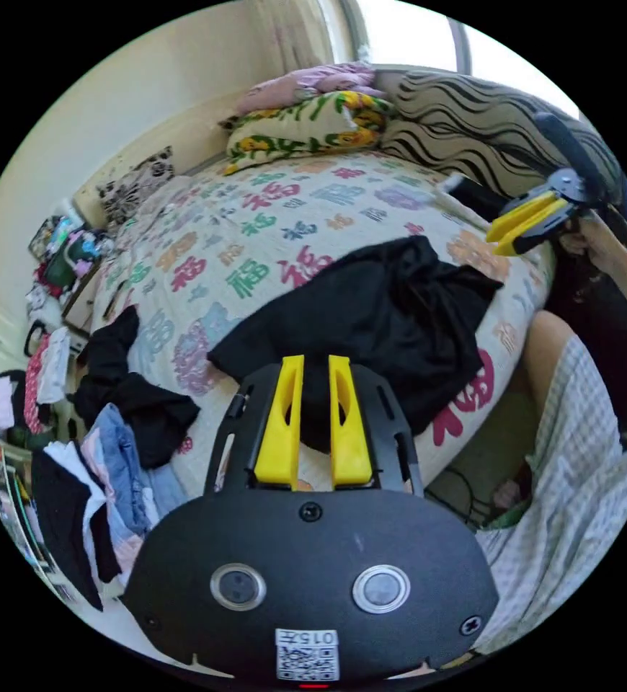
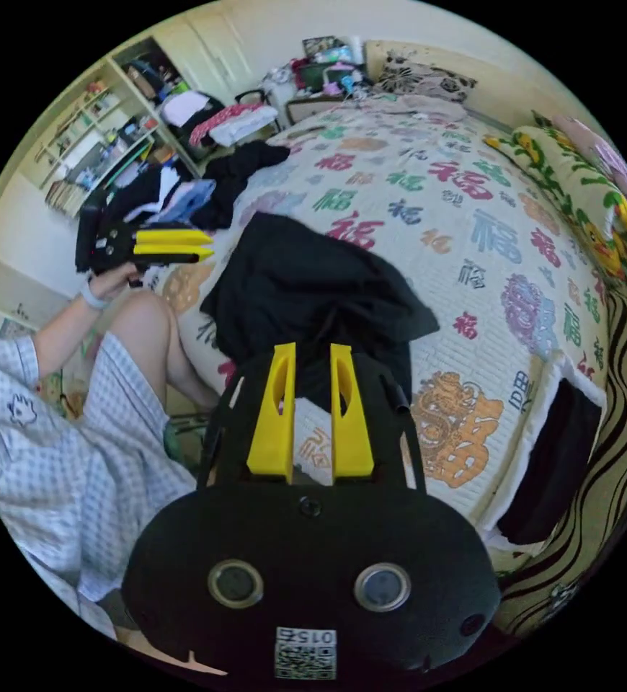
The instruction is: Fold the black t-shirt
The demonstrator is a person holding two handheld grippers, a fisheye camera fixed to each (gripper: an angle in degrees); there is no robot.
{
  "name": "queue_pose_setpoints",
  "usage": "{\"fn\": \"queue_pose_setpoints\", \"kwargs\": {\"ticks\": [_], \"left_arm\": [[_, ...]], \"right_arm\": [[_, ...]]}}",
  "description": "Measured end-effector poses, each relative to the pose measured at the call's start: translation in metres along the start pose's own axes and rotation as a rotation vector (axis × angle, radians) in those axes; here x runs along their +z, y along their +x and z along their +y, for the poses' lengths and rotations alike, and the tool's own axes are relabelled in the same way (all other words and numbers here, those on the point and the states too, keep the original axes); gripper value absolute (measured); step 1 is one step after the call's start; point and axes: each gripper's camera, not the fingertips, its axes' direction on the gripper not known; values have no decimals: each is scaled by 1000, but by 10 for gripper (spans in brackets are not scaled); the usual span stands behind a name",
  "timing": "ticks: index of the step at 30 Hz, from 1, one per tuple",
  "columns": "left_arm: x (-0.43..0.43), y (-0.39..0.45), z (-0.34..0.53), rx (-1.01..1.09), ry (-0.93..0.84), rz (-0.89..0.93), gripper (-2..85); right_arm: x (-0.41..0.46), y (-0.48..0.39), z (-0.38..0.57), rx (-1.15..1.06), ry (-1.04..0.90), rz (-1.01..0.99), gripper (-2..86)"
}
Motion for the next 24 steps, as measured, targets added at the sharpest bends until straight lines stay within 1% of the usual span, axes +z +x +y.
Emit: {"fn": "queue_pose_setpoints", "kwargs": {"ticks": [1,4,5,7,8,9,12,13,15,17,21,22,24], "left_arm": [[11,12,8,68,-29,59,63],[34,32,19,162,-97,176,69],[37,34,20,173,-107,198,70],[47,37,23,178,-97,310,75],[50,37,23,181,-98,330,77],[59,39,22,183,-126,348,80],[85,43,21,203,-237,304,70],[89,43,22,218,-237,298,54],[87,34,20,183,-257,288,27],[74,19,17,128,-232,314,20],[21,-44,5,-106,32,369,17],[14,-57,-1,-139,78,358,20],[13,-70,-8,-165,100,311,30]], "right_arm": [[22,-11,7,-78,-84,-30,87],[62,-32,20,-190,-200,-11,105],[66,-35,21,-205,-208,-9,109],[77,-42,18,-225,-215,-22,116],[79,-43,17,-222,-210,-31,116],[83,-45,13,-221,-212,-39,105],[92,-52,7,-220,-240,109,43],[92,-52,6,-214,-250,134,28],[84,-50,3,-186,-269,85,16],[63,-45,2,-149,-201,40,11],[4,-18,-8,10,30,-30,8],[-7,-10,-15,56,86,-53,9],[-14,0,-25,105,128,-48,10]]}}
